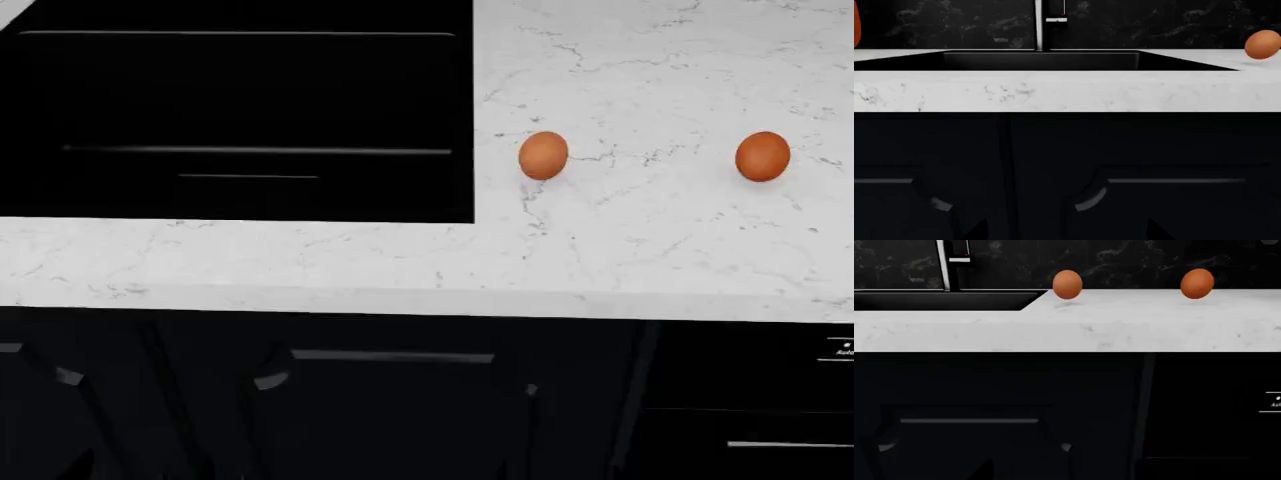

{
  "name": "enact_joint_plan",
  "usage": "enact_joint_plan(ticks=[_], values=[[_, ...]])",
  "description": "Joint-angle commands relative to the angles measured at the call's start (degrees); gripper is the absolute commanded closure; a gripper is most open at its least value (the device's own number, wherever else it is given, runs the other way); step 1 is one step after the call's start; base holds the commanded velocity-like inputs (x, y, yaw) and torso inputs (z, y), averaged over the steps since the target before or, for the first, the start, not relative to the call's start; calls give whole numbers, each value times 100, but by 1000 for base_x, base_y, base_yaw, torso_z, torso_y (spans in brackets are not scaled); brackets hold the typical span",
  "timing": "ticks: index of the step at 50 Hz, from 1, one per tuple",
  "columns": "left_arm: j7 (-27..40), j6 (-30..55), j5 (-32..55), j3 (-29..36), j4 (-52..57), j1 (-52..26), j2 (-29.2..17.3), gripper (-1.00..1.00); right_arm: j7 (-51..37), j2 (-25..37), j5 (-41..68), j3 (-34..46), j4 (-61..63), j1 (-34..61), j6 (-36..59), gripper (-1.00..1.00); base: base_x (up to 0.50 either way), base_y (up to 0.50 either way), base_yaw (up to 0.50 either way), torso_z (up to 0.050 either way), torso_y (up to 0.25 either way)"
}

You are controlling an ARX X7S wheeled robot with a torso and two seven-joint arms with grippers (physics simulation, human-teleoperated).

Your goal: Place the eggs and milk next to the bowl.

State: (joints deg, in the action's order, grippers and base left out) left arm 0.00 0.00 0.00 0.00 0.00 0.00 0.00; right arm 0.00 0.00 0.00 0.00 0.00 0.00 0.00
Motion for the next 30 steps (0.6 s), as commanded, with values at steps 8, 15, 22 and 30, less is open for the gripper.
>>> enact_joint_plan(ticks=[8,15,22,30], values=[[149,47,234,233,109,-12,-200,-100,-299,179,115,305,14,104,58,-100,0,0,0,0,0],[182,53,208,384,208,127,-387,-100,-419,254,152,478,-9,75,7,-100,0,0,0,0,0],[182,53,208,384,208,127,-387,-100,-419,254,152,478,-9,75,7,-100,0,0,0,0,0],[182,53,208,384,208,127,-387,-100,-419,254,152,478,-9,75,7,-100,0,0,0,0,0]])
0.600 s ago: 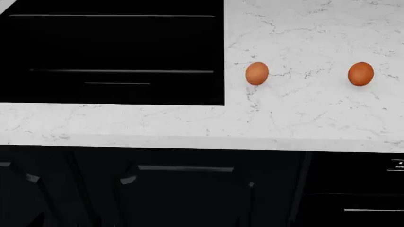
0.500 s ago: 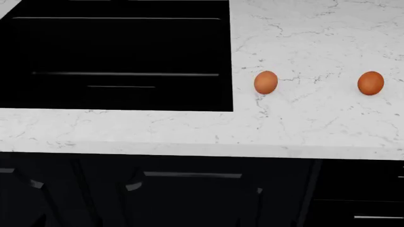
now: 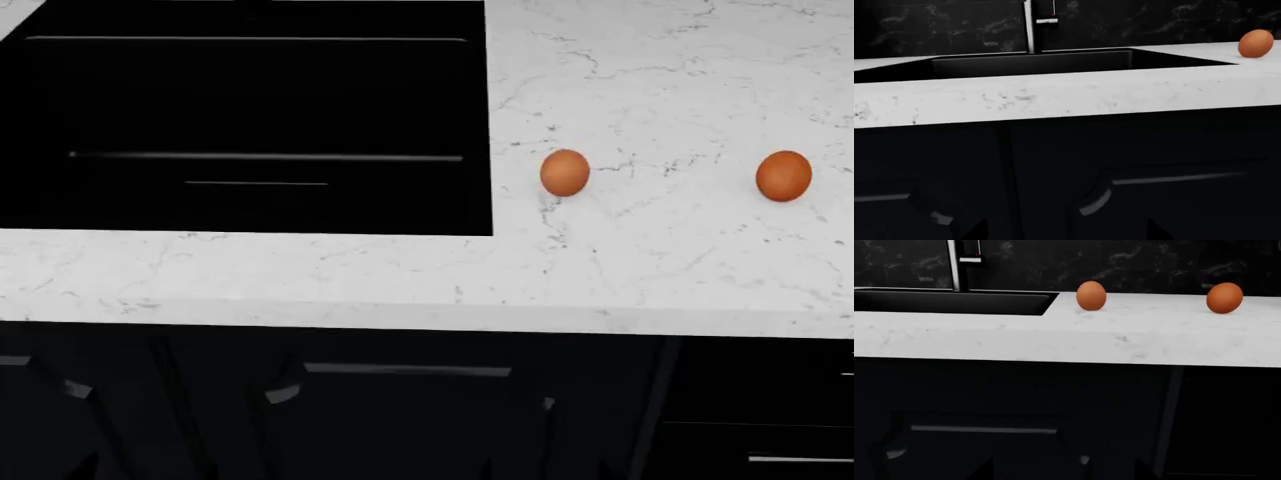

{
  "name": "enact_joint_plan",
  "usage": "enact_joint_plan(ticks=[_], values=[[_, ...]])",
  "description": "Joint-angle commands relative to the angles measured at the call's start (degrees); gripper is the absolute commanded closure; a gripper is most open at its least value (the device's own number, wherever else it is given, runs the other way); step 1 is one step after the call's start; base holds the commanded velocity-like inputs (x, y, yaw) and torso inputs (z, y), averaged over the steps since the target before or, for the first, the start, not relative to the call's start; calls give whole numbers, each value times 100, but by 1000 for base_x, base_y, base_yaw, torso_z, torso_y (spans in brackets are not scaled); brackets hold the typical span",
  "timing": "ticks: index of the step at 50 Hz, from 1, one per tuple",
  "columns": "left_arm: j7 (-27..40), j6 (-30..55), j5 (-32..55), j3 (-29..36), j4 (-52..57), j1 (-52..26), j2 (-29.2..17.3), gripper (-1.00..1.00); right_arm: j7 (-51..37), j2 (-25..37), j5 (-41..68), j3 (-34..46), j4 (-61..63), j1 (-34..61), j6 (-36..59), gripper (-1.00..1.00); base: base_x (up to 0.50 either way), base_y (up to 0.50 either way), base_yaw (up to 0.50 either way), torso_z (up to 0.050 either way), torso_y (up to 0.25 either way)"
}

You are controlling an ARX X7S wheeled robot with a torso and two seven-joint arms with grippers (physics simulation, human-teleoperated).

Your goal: Place the eggs and milk next to the bowl.

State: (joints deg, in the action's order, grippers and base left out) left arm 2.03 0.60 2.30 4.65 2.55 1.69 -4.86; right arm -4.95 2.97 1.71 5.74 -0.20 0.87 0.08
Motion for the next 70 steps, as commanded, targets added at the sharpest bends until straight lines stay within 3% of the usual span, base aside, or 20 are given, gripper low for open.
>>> enact_joint_plan(ticks=[1,15,16,25,52,65,70], values=[[-21,-7,-22,-81,-46,-43,98,-100,76,-42,-19,-96,11,-11,-1,-100,0,0,0,0,0],[-21,-7,-22,-81,-46,-43,98,-100,76,-42,-19,-96,11,-11,-1,-100,0,0,0,0,0],[19,-99,20,-41,0,121,61,-100,-425,380,403,419,-40,0,-298,-100,0,0,0,0,0],[-13,240,186,53,103,-17,-15,-100,-455,421,479,458,15,55,-62,-100,0,0,0,0,0],[101,238,332,261,258,-76,-241,-100,-581,561,572,604,368,153,218,-100,0,0,0,50,0],[79,1055,522,237,1065,-600,-462,-100,-643,926,655,429,1290,589,1048,-100,0,0,0,50,0],[79,1963,838,127,1674,-1006,-563,-100,-622,1087,735,366,1727,914,1576,-100,0,0,0,50,0]])
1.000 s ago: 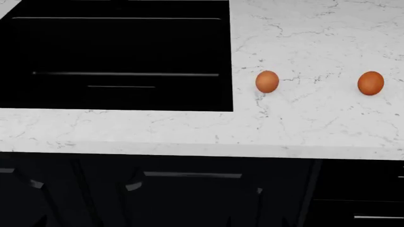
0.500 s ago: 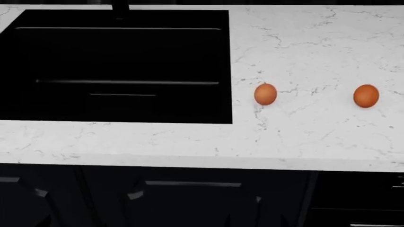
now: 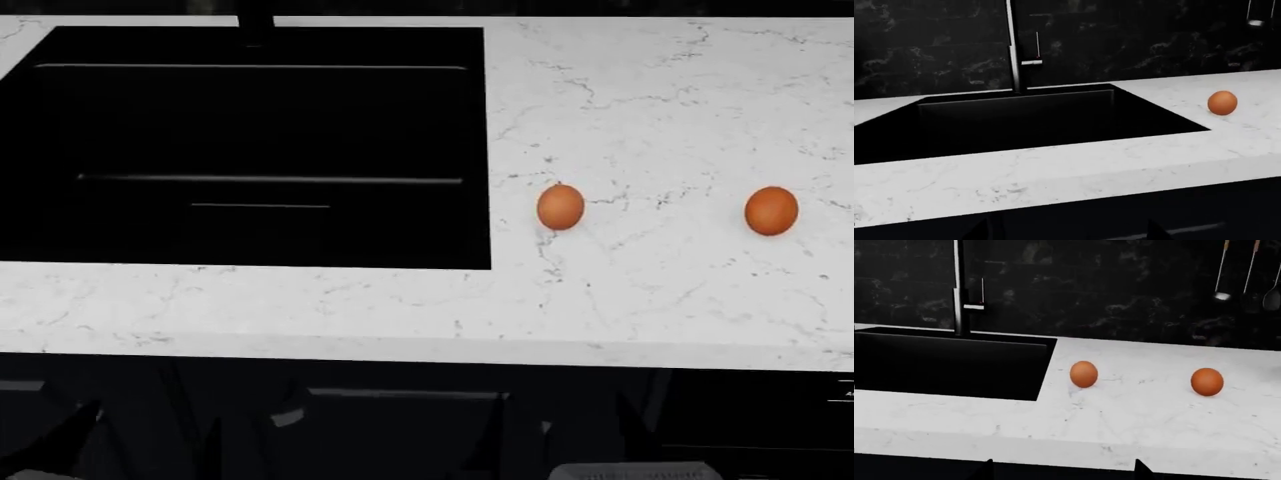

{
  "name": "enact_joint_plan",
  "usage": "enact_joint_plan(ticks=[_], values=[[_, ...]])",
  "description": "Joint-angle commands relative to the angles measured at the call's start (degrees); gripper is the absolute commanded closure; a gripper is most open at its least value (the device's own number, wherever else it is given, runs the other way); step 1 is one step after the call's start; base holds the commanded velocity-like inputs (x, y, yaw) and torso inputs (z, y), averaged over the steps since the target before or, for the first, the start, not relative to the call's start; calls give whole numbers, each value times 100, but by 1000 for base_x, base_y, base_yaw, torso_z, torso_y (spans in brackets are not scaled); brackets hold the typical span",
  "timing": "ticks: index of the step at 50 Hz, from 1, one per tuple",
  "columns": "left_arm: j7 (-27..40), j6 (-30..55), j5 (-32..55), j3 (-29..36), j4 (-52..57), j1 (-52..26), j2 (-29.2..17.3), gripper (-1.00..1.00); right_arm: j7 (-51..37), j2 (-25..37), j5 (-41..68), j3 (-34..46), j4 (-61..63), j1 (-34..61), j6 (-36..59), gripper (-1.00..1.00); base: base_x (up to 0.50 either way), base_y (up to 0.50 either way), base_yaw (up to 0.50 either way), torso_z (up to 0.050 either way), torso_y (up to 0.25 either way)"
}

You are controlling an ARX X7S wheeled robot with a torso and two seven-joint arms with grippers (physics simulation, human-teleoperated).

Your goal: Place the eggs and milk next to the bowl.

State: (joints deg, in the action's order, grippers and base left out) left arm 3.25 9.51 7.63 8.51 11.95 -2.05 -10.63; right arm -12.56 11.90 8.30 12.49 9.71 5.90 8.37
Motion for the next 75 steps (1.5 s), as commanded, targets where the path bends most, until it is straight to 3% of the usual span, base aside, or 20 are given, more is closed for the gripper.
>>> enact_joint_plan(ticks=[1,15,32,45,75], values=[[-24,1235,343,-276,790,-710,2,-100,142,220,75,-310,781,453,802,-100,0,0,0,50,0],[44,2870,807,-565,1394,-2026,-306,-100,153,576,471,-703,1578,1375,2035,-100,0,0,0,2,0],[-49,3464,1034,-714,545,-3458,-414,-100,352,964,888,-1056,1380,2540,2949,-100,0,0,0,0,0],[-10,3455,1077,-735,533,-3400,-430,-100,357,965,959,-1022,1479,2575,3021,-100,0,0,0,0,0],[-12,3234,1140,-635,559,-3109,-446,-100,417,996,1064,-909,1583,2451,3016,-100,0,-495,0,0,0]])
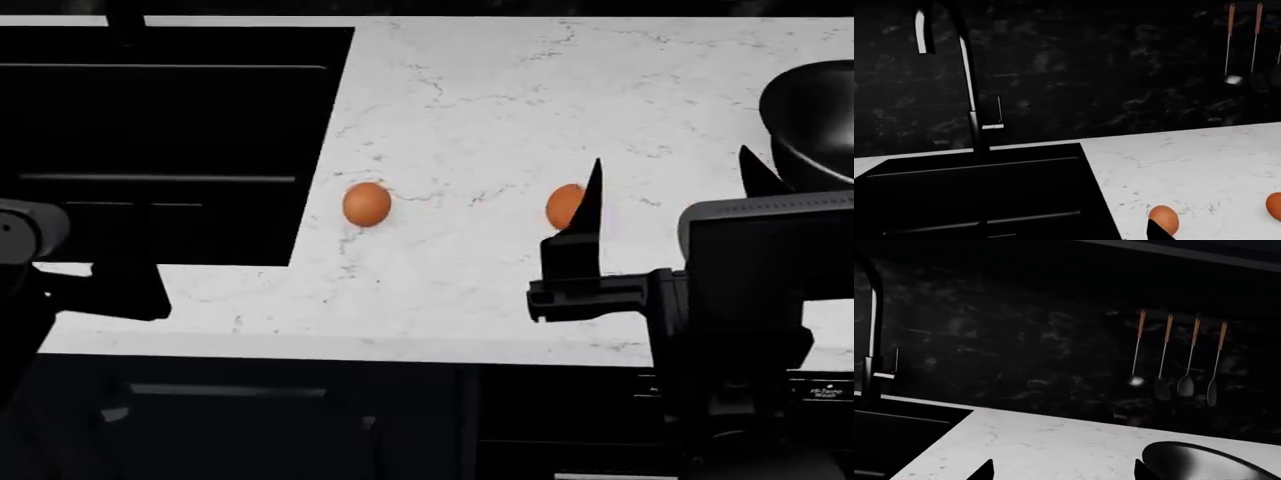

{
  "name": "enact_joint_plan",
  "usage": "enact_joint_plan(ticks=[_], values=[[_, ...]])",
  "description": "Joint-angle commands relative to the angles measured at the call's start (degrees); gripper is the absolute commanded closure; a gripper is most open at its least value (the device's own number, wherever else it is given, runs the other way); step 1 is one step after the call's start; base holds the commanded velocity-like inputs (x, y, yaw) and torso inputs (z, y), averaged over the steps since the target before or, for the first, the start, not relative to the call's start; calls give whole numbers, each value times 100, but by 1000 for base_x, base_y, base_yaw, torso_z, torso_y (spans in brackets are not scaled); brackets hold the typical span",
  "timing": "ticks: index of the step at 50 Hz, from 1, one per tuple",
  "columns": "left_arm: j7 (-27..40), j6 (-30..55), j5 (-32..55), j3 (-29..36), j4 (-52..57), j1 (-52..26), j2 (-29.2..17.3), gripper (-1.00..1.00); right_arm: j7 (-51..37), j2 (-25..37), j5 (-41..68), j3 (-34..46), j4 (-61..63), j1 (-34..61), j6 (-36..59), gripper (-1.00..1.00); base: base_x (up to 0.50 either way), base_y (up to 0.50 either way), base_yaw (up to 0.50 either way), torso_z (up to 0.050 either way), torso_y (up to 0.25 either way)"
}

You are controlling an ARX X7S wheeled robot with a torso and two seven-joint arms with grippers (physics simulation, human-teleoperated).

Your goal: Place the eggs and milk next to the bowl.

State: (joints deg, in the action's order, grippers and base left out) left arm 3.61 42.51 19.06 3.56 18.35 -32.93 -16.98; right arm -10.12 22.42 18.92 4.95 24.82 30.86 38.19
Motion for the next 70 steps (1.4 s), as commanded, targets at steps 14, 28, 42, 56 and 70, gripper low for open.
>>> enact_joint_plan(ticks=[14,28,42,56,70], values=[[-33,-48,43,-104,-20,-41,158,-100,163,-8,55,-119,182,43,169,-100,0,-500,0,0,0],[-25,-62,109,-123,13,-24,124,-100,144,-18,80,-42,238,97,219,-100,0,-500,0,0,0],[-23,-114,135,-128,4,-22,70,-100,141,-36,50,73,183,170,174,-100,0,-415,0,0,0],[17,-99,195,-141,40,-13,62,-100,104,-94,113,66,170,188,169,-100,101,0,0,0,0],[35,-116,223,-133,44,-23,25,-100,85,-70,165,27,213,139,164,-100,350,0,0,0,0]])
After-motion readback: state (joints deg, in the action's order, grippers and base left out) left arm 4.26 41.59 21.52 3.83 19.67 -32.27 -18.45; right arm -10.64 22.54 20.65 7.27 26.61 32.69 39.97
